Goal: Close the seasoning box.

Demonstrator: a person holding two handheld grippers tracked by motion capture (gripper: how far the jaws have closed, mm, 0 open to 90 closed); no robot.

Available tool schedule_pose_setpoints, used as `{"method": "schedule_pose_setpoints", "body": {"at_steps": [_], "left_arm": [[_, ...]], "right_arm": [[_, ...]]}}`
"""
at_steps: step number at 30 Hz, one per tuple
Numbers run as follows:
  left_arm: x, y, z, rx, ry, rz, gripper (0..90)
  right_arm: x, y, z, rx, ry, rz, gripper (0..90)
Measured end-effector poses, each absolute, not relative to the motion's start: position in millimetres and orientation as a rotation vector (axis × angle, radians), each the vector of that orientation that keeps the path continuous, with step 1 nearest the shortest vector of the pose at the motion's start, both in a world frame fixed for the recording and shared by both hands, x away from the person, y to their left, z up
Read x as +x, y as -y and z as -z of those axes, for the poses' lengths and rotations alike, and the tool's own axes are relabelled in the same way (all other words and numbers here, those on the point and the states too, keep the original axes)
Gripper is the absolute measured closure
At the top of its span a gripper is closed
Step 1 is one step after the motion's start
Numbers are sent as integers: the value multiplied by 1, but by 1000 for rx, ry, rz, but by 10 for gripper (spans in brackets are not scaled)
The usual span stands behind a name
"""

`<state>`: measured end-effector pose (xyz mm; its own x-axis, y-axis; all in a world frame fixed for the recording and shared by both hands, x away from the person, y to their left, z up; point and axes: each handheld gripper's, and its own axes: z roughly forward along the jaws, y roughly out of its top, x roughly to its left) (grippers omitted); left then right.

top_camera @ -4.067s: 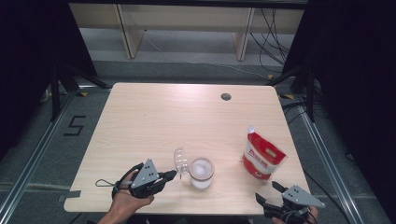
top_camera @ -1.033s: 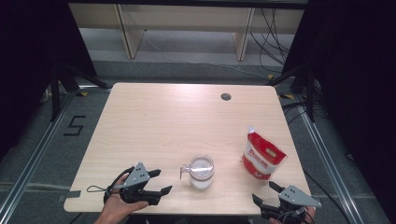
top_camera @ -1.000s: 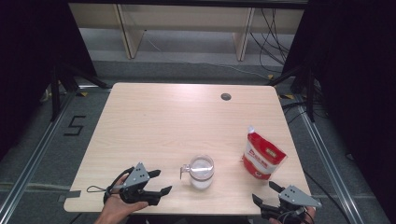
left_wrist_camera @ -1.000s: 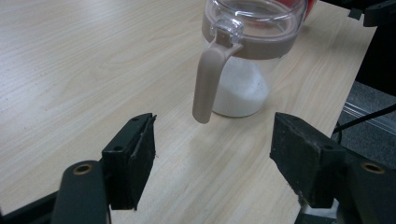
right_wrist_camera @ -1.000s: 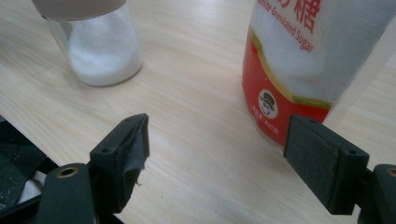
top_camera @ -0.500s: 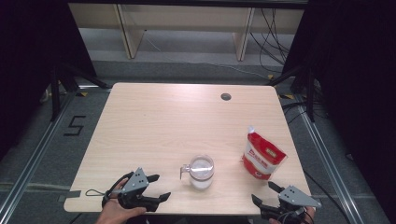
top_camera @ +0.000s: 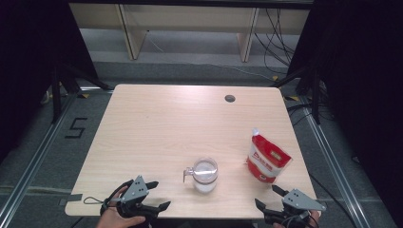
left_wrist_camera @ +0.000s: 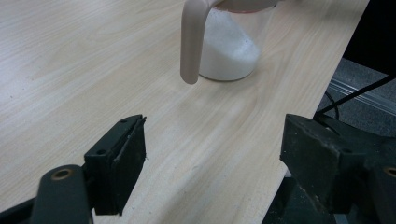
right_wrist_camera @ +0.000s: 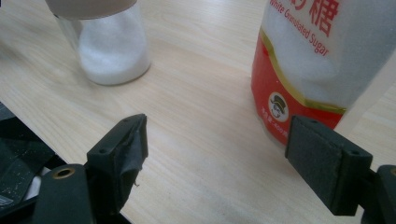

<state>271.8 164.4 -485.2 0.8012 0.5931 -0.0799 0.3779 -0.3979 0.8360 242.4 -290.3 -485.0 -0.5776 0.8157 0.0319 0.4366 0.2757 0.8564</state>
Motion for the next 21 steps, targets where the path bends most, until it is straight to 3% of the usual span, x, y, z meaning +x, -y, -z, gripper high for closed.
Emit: {"method": "schedule_pose_setpoints", "body": {"at_steps": [21], "left_arm": [[266, -169, 488, 2057, -733, -305, 205]], "right_arm": [[243, 289, 486, 1138, -2145, -1222, 205]]}}
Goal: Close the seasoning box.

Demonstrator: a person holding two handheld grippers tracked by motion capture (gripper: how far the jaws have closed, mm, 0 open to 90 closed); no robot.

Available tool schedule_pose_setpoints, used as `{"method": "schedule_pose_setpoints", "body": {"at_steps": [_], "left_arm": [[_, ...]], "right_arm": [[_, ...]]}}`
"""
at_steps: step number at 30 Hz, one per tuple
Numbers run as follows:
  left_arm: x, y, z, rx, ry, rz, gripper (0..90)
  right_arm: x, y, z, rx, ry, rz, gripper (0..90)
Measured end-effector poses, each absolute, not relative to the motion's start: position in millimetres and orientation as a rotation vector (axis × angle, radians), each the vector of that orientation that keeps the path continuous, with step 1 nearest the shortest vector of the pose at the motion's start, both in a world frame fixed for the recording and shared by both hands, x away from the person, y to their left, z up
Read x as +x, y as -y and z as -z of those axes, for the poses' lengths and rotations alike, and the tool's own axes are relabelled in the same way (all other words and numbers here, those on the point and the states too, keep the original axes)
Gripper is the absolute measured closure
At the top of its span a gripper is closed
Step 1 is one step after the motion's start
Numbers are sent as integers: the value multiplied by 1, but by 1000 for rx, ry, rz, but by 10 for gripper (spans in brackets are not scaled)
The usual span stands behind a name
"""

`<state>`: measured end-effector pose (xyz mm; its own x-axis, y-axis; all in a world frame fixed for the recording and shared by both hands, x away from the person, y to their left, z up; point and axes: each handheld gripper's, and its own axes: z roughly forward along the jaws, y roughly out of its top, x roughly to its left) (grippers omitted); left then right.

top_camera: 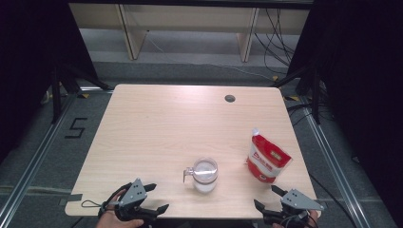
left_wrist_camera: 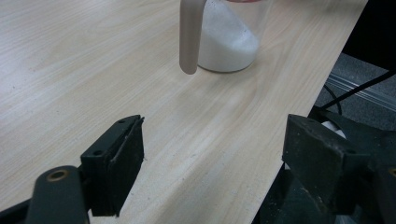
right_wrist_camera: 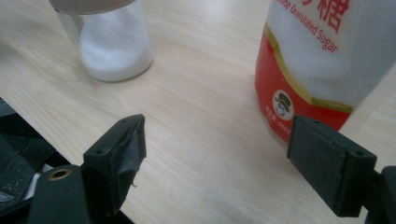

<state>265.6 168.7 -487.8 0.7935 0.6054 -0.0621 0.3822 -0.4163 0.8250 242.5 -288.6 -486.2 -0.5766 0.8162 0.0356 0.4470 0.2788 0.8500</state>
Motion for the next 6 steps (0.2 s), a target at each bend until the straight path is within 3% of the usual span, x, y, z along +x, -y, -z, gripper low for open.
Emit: {"method": "schedule_pose_setpoints", "body": {"at_steps": [6], "left_arm": [[265, -168, 488, 2039, -740, -295, 205]], "right_arm": [[243, 288, 487, 1137, -2147, -1222, 204]]}}
